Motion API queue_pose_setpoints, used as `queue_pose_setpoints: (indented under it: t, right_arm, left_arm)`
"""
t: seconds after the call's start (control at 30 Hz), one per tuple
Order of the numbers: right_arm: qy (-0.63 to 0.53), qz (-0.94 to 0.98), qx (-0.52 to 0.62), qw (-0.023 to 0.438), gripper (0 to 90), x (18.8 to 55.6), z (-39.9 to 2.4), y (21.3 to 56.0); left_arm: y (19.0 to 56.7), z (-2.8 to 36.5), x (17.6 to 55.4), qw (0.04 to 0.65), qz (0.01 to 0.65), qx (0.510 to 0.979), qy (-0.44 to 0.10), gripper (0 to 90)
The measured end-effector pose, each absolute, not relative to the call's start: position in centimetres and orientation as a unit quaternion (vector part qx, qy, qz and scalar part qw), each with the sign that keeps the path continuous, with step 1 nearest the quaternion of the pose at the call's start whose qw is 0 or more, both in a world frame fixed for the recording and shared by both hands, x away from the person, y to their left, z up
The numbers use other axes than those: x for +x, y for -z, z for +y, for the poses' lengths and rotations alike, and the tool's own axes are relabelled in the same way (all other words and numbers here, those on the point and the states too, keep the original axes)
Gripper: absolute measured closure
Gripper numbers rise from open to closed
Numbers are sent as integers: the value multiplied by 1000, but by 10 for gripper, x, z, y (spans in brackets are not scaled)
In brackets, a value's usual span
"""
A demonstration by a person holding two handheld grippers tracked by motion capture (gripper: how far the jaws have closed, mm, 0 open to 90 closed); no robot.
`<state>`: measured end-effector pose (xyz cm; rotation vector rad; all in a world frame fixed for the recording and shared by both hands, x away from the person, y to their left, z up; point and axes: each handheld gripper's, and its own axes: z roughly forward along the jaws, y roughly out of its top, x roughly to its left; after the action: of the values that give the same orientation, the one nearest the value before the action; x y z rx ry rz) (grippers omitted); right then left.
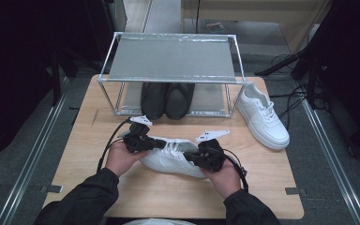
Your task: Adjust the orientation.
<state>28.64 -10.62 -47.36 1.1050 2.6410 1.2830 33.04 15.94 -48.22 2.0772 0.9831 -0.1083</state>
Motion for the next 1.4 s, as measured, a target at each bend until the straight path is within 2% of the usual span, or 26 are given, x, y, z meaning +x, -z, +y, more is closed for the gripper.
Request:
queue_pose_setpoints:
  t: [0.4, 0.5, 0.8, 0.97, 1.27, 1.4]
  right_arm:
    - [-437, 823, 361, 33, 900, 314, -146, 457]
    - [-446, 817, 364, 25, 900, 324, -150, 459]
    - [-407, 850, 335, 18, 900, 343, -123, 471]
    - [-400, 855, 331, 0, 900, 351, -116, 473]
    - [-389, 862, 325, 9, 900, 348, -110, 473]
    - [-388, 864, 320, 7, 900, 343, -109, 473]
  left_arm:
    - [470, 172, 298, 408, 390, 825, 23, 890]
    - [470, 175, 289, 410, 396, 821, 19, 890]
    - [485, 180, 271, 392, 421, 818, 13, 871]
    - [497, 180, 269, 375, 435, 819, 4, 874]
    - [500, 177, 272, 374, 423, 825, -5, 899]
    - [500, 180, 276, 370, 427, 824, -32, 898]
